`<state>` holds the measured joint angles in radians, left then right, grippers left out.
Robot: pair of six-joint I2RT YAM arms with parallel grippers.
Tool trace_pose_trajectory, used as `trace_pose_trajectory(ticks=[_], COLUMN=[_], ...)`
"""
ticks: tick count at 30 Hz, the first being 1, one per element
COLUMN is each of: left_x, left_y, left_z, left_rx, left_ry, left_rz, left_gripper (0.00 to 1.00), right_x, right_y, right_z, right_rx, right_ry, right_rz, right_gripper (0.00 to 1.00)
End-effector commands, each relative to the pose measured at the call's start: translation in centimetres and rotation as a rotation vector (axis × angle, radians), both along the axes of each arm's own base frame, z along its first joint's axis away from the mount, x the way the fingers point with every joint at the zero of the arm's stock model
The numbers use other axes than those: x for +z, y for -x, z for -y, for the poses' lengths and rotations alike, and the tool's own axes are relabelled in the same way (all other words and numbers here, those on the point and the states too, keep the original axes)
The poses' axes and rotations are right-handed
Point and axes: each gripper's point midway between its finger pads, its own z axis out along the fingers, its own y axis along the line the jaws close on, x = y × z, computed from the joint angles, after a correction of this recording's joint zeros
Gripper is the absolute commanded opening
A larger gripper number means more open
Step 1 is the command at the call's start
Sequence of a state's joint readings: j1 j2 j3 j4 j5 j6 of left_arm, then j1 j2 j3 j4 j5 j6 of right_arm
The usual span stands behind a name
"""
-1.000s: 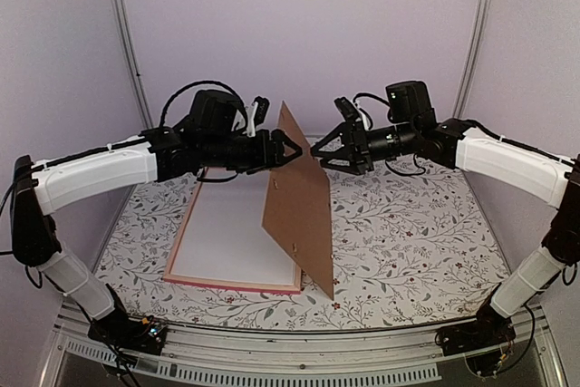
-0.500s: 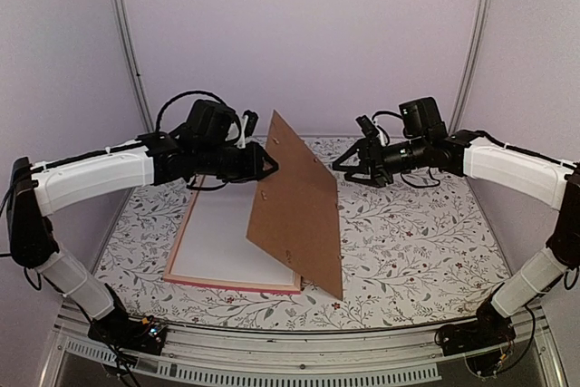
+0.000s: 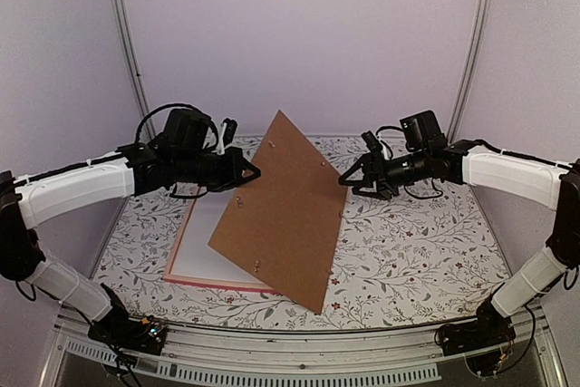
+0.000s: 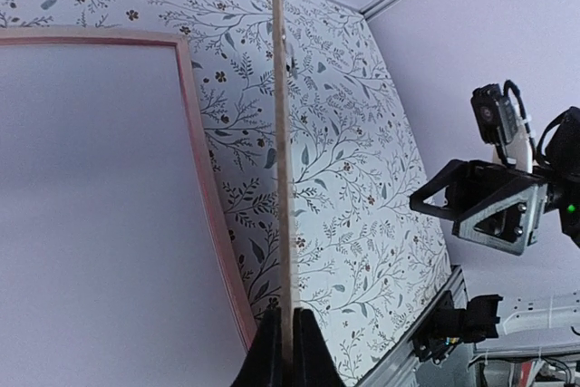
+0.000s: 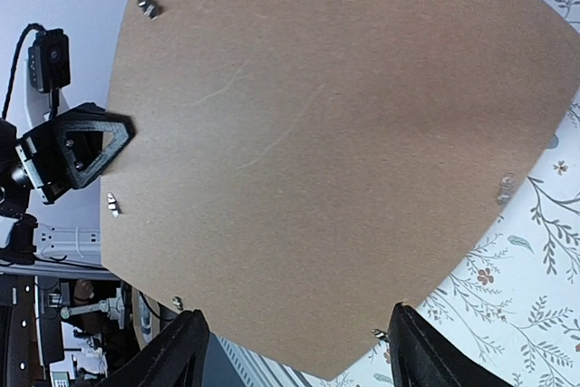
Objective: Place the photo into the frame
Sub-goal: Pass from the right arm to the left, then adjust the frame body at the center of the board.
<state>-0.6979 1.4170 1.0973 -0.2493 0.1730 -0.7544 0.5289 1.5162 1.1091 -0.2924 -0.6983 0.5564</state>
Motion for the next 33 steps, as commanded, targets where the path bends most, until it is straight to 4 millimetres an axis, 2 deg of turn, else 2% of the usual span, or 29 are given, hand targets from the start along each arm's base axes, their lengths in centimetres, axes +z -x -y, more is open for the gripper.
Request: trace_pose_trajectory(ticks=[1, 6, 9, 12, 15, 18, 23, 24, 27, 28, 31, 33], left_x=[3.9, 7.5, 9.6, 11.5, 13.3, 14.6, 15.5, 15.6, 15.9, 16.0, 16.0, 15.8], left_y=[0.0, 0.7, 1.1, 1.4, 1.8, 2.0, 2.2, 2.3, 2.5, 2.6, 2.8, 2.7], left_z=[-1.8, -5.1, -7.8, -10.4, -12.8, -15.1, -18.0, -18.4, -19.3, -19.4, -19.3, -19.3], left_rx=[0.001, 0.048, 0.085, 0.123, 0.155, 0.204, 0.295, 0.308, 0.335, 0.337, 0.328, 0.327], left_ry=[0.136, 0.229, 0.28, 0.313, 0.333, 0.314, 0.213, 0.196, 0.166, 0.166, 0.167, 0.165], left_rz=[0.103, 0.157, 0.19, 0.227, 0.267, 0.301, 0.351, 0.358, 0.375, 0.38, 0.381, 0.378], left_gripper=[0.0, 0.0, 0.0, 0.0, 0.0, 0.0, 0.0, 0.0, 0.0, 0.0, 0.0, 0.0], right_x=[0.1, 0.5, -0.6, -2.0, -3.0, -4.0, -6.9, -8.0, -9.3, -10.4, -12.8, -13.5], right_y=[-0.7, -1.6, -2.2, -2.5, -2.7, -3.1, -3.6, -3.6, -4.0, -4.0, -4.3, -4.5], right_z=[1.9, 4.0, 4.7, 4.2, 2.6, -0.1, -4.6, -5.4, -7.6, -8.3, -9.5, -10.2], right_rx=[-0.054, -0.142, -0.174, -0.181, -0.175, -0.144, -0.1, -0.094, -0.081, -0.075, -0.067, -0.064], right_ry=[0.017, 0.071, 0.125, 0.15, 0.189, 0.214, 0.289, 0.312, 0.354, 0.383, 0.437, 0.452], right_rz=[0.028, 0.061, 0.067, 0.059, 0.07, 0.074, 0.071, 0.06, 0.065, 0.059, 0.045, 0.047], right_gripper=[0.72, 0.72, 0.72, 0.72, 0.73, 0.75, 0.76, 0.76, 0.76, 0.75, 0.72, 0.69])
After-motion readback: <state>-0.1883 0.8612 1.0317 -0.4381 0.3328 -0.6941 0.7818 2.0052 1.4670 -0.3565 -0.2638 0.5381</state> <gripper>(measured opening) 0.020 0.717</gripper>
